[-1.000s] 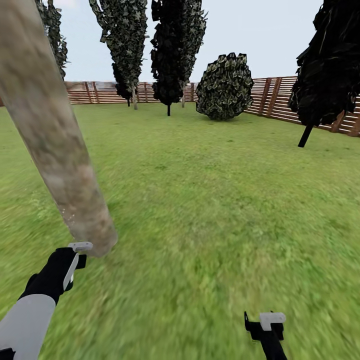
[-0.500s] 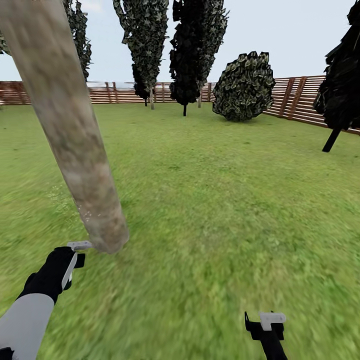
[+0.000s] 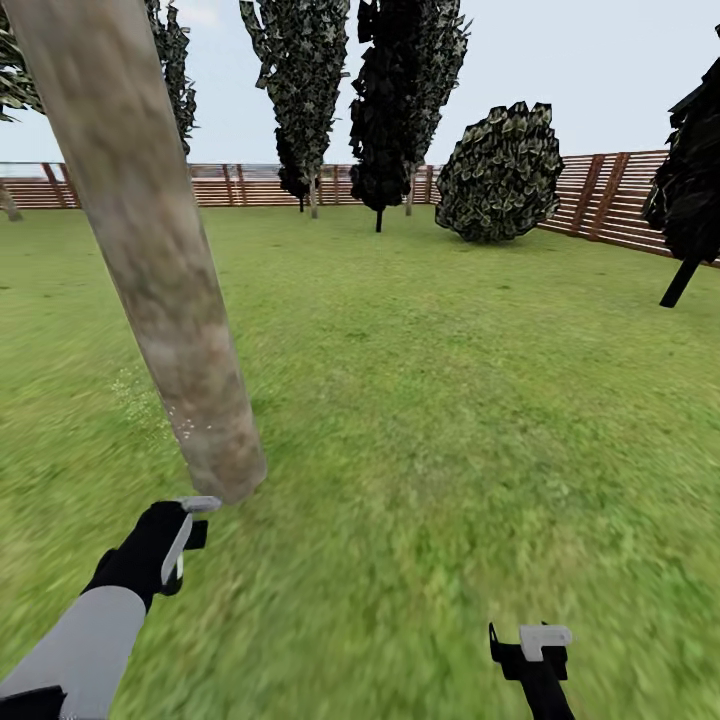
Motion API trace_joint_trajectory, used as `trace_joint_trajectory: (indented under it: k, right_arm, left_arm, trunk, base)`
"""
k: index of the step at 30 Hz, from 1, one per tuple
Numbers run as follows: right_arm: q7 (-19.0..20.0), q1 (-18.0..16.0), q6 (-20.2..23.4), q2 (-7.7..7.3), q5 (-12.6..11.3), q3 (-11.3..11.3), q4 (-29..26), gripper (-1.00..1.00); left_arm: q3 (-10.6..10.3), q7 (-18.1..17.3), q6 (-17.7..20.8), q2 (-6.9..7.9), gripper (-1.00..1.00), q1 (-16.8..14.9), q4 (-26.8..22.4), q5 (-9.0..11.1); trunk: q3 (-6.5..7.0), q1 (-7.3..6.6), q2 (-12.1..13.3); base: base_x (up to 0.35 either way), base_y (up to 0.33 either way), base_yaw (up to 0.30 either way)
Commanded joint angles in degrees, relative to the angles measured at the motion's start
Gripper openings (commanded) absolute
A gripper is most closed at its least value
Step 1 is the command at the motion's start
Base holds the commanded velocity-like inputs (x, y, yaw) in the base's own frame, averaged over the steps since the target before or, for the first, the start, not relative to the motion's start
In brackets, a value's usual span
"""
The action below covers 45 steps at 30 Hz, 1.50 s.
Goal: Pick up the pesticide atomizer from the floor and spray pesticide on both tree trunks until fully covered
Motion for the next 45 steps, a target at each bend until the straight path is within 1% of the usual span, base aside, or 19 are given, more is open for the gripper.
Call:
trace_joint_trajectory:
  k: [1,6,8,10,13,15,16,18,20,23,25,26,28,31,32,33,35,37,45]
  right_arm:
    - [-0.3,0.0,-0.1,0.0,-0.2,0.5,0.0,1.0]
    - [-0.3,0.0,-0.1,0.0,-0.2,0.5,0.1,1.0]
    - [-0.3,0.0,-0.1,0.0,-0.2,0.5,0.1,1.0]
    - [-0.3,0.0,-0.1,0.0,-0.2,0.5,0.0,1.0]
    - [-0.3,0.0,-0.1,0.0,-0.2,0.5,0.0,1.0]
    - [-0.3,0.0,-0.1,0.0,-0.2,0.5,0.0,1.0]
    - [-0.3,0.0,-0.1,0.0,-0.2,0.5,0.1,1.0]
    - [-0.3,0.0,-0.1,0.0,-0.3,0.5,0.0,1.0]
    - [-0.3,0.0,-0.1,0.0,-0.3,0.5,0.1,1.0]
    - [-0.3,0.0,-0.1,0.0,-0.2,0.5,0.1,1.0]
    - [-0.3,0.0,-0.1,0.0,-0.2,0.5,0.1,1.0]
    - [-0.3,0.0,-0.1,0.0,-0.2,0.5,0.1,1.0]
    - [-0.3,0.0,0.0,0.0,-0.2,0.5,0.1,1.0]
    - [-0.3,0.0,0.0,0.0,-0.2,0.5,0.1,1.0]
    - [-0.3,0.0,0.0,0.0,-0.2,0.5,0.1,1.0]
    - [-0.3,0.0,0.0,0.0,-0.2,0.5,0.1,1.0]
    - [-0.3,0.0,0.0,0.0,-0.2,0.5,0.1,1.0]
    - [-0.3,0.0,0.0,0.0,-0.2,0.5,0.1,1.0]
    - [-0.3,0.0,0.0,0.0,-0.2,0.5,0.1,1.0]
  left_arm:
    - [0.0,-0.7,0.3,0.07,-1.0,-1.1,0.1,-0.6]
    - [0.1,-1.0,0.7,0.61,-1.0,-7.6,0.7,-0.5]
    - [0.2,-1.0,3.3,0.82,-1.0,-10.8,0.7,-0.8]
    - [0.3,-1.0,4.5,2.39,-1.0,-11.6,0.4,-0.8]
    - [0.3,-1.2,4.9,7.2,-1.0,-11.9,0.2,-0.4]
    - [0.0,-1.3,5.0,6.71,-1.0,-11.9,0.0,-0.3]
    - [-0.1,-1.3,5.0,5.91,-1.0,-12.0,0.0,-0.3]
    - [-0.2,-1.2,5.1,2.54,-1.0,-13.1,-0.1,-0.5]
    - [-0.2,-1.2,5.1,1.81,-1.0,-14.0,-0.1,-0.5]
    - [-0.1,-1.2,5.1,3.06,-1.0,-14.5,-0.5,-0.9]
    - [0.1,-1.3,5.2,7.57,-1.0,-14.5,-1.2,-0.3]
    - [0.0,-1.3,5.2,7.07,-1.0,-14.5,-1.2,-0.3]
    - [-0.4,-1.2,5.3,3.75,-1.0,-15.6,-1.3,-0.5]
    - [-0.5,-1.3,7.4,3.05,-1.0,-17.5,-1.4,-0.4]
    - [-0.5,-1.3,8.1,3.36,-1.0,-18.0,-1.4,-0.4]
    - [-0.1,-1.3,8.8,6.61,-1.0,-18.4,-2.0,-0.4]
    - [-0.1,-1.3,8.8,8.7,-1.0,-18.0,-2.1,-0.3]
    - [-0.5,-1.4,8.8,9.21,-1.0,-17.5,-3.1,-0.3]
    - [-0.5,-1.5,8.8,8.71,-1.0,-17.4,-4.0,-0.4]
  trunk:
    - [-0.05,-0.01,0.0]
    - [-0.05,-0.01,0.0]
    - [-0.05,-0.01,0.0]
    - [-0.05,-0.01,0.0]
    - [-0.05,-0.01,0.0]
    - [-0.05,-0.01,0.0]
    - [-0.05,-0.01,0.0]
    - [-0.05,-0.01,0.0]
    - [-0.05,-0.01,0.0]
    - [-0.05,-0.01,0.0]
    - [-0.05,-0.01,0.0]
    - [-0.05,-0.01,0.0]
    - [-0.05,-0.01,0.0]
    - [-0.05,-0.01,0.0]
    - [-0.05,-0.01,0.0]
    - [-0.05,-0.01,0.0]
    - [-0.05,-0.01,0.0]
    - [-0.05,-0.01,0.0]
    - [-0.05,-0.01,0.0]
  base:
    - [0.0,0.0,0.0]
    - [0.0,0.0,0.0]
    - [0.0,0.0,0.0]
    - [0.0,0.0,0.0]
    - [0.0,0.0,0.0]
    - [0.0,0.0,0.0]
    - [0.0,0.0,0.0]
    - [0.0,0.0,0.0]
    - [0.0,0.0,0.0]
    - [0.0,0.0,0.0]
    - [0.0,0.0,0.0]
    - [0.0,0.0,0.0]
    - [0.0,0.0,0.0]
    - [0.0,0.0,0.0]
    - [0.0,0.0,0.0]
    - [0.0,0.0,0.0]
    - [0.0,0.0,0.0]
    - [0.0,0.0,0.0]
    - [0.139,-0.191,0.0]
